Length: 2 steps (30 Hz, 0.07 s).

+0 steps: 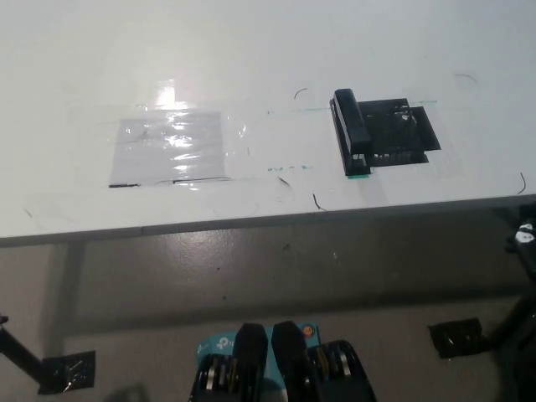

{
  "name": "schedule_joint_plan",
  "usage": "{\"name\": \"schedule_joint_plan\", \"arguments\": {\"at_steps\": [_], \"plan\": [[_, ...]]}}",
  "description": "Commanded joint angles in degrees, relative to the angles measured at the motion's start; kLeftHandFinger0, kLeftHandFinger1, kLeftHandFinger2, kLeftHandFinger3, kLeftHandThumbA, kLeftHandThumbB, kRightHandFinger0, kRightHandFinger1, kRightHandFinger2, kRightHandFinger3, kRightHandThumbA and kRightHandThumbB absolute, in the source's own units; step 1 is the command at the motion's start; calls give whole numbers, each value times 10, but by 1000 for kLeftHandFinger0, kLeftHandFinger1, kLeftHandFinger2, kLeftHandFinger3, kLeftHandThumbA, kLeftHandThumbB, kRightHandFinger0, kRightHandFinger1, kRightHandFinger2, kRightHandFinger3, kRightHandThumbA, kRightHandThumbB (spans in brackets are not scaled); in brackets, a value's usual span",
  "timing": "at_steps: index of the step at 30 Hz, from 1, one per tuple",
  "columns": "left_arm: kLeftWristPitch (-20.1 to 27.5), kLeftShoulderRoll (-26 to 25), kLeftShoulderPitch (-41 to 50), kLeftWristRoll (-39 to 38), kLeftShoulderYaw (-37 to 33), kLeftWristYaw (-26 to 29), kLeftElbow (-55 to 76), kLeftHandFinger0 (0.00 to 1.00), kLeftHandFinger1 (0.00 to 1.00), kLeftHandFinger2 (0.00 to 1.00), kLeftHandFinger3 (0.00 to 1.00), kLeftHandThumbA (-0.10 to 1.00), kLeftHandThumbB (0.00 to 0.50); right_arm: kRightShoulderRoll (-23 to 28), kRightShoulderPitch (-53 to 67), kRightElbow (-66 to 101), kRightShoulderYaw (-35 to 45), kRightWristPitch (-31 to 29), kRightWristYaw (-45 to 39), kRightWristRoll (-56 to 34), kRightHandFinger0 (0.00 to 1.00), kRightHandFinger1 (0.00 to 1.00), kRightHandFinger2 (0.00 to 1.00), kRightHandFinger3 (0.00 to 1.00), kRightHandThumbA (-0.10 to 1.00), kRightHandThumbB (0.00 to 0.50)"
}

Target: A stapler is kept infront of the robot on the black mark on the desk and the robot uses its right hand to lift the top of the stapler to open it

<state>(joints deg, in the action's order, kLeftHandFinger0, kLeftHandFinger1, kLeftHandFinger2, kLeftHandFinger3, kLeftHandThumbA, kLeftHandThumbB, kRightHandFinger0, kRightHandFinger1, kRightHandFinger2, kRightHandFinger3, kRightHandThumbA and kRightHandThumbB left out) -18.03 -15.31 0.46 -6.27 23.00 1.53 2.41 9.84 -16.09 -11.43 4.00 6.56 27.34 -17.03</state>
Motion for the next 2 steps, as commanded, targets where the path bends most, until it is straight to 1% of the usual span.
{"name": "schedule_joint_plan", "arguments": {"at_steps": [1, 2], "plan": [[-3, -17, -13, -5, 11, 10, 16, 187, 204, 428, 690, 517, 0, -2, -26, -16, -7, -76, -18, 78, 310, 312, 377, 668, 317, 46], [-3, -17, -13, -5, 11, 10, 16, 187, 204, 428, 690, 517, 0, -2, -26, -16, -7, -76, -18, 78, 310, 312, 377, 668, 317, 46]]}}
